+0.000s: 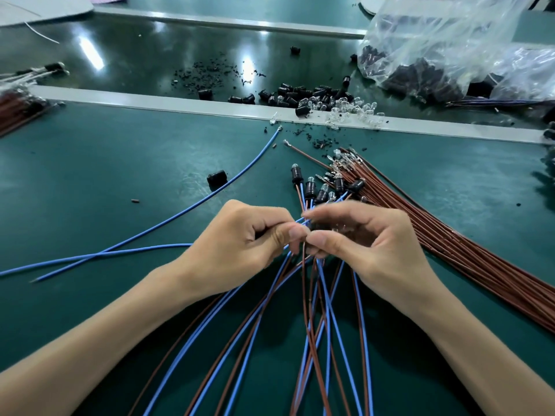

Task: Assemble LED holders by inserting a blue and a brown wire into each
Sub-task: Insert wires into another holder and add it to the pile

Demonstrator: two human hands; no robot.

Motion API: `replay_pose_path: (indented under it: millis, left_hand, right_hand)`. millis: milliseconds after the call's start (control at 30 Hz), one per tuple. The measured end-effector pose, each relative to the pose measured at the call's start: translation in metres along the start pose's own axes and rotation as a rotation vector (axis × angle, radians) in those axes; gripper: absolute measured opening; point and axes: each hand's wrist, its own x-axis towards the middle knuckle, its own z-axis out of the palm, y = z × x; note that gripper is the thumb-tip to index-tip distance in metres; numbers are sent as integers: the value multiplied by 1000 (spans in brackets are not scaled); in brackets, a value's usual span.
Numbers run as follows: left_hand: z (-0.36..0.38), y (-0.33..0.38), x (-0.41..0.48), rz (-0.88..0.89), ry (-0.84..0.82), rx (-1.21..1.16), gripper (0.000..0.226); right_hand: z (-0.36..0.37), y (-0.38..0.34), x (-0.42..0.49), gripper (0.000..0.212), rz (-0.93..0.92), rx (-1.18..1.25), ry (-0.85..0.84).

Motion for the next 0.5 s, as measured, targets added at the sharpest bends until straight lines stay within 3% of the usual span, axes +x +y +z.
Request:
replay_pose_path:
  millis: [133, 300, 500]
  left_hand:
    - [-2, 0, 2, -22, 93, -38, 31]
    - [-1, 4, 3, -5, 115, -74, 14]
    - [4, 9, 5, 102, 166, 27, 15]
  right_hand:
    - [-4, 0, 3, 18, -72, -2, 123]
    - [-5, -3, 2, 19, -144, -33, 146]
    - [-1, -1, -1, 14, -154, -141, 106]
